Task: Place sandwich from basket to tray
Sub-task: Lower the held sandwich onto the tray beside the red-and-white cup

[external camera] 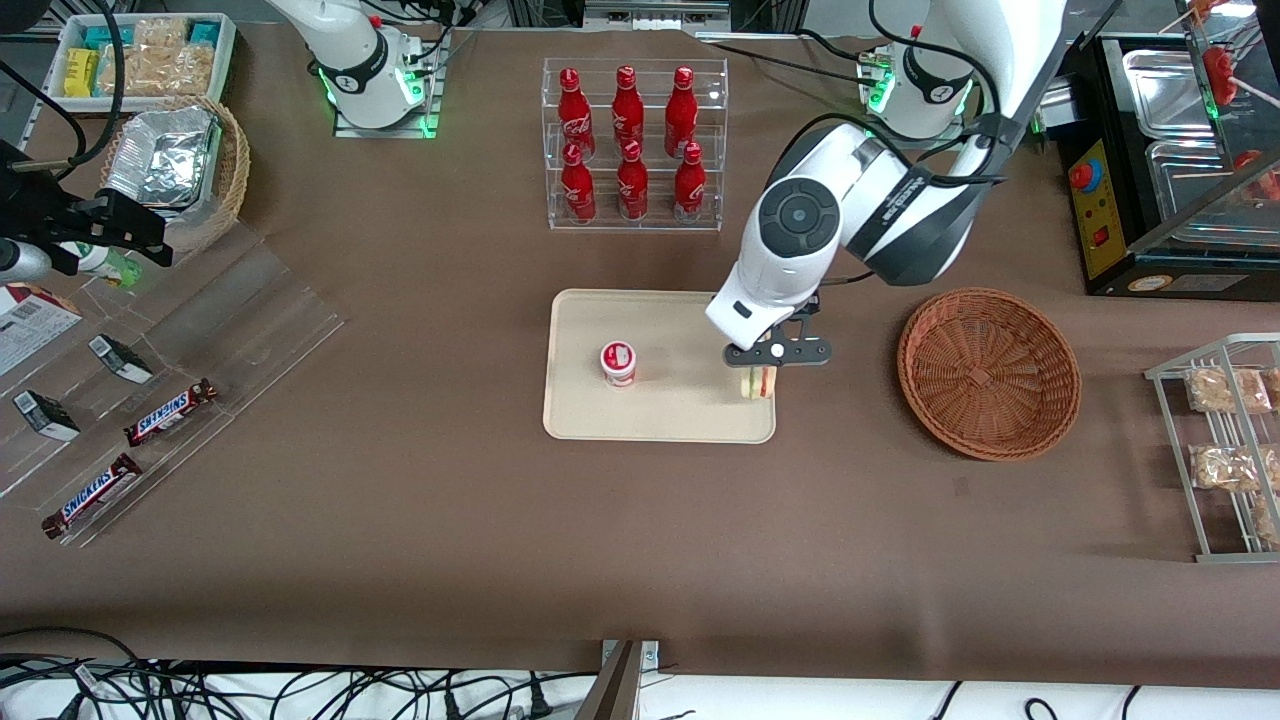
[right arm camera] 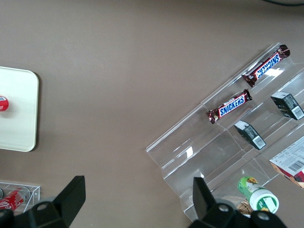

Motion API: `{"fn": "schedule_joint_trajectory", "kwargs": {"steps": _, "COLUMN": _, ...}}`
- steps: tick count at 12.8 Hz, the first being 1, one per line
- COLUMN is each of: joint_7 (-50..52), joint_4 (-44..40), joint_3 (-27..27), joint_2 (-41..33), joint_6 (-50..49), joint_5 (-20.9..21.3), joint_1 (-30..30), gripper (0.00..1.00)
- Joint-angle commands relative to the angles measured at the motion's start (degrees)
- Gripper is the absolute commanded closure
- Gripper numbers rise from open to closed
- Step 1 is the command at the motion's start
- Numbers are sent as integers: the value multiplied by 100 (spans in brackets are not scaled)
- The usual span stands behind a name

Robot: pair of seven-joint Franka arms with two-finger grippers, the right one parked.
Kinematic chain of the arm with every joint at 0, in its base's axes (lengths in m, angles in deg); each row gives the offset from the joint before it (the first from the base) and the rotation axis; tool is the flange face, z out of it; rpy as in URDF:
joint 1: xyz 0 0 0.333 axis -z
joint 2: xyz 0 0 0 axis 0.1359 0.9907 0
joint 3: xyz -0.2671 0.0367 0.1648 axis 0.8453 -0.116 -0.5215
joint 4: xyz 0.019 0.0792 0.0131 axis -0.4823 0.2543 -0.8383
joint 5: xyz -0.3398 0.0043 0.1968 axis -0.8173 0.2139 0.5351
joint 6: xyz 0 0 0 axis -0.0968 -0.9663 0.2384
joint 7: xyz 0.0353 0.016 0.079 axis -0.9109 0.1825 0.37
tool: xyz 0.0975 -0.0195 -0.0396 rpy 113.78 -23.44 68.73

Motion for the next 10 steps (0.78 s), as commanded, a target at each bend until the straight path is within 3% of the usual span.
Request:
{"fn": "schedule_joint_trajectory", "kwargs": {"steps": 1, "joint_7": 672, "joint_4": -95, "joint_3": -7, "joint_2": 393, "joint_6": 284, "joint_5": 670, "joint_1": 228, "gripper": 65}}
{"fn": "schedule_joint_trajectory", "kwargs": {"steps": 10, "joint_7": 1299, "joint_4": -68, "joint_3": -33, "joint_2": 860, "joint_6": 671, "joint_5": 1252, "joint_1": 517, "gripper": 64}}
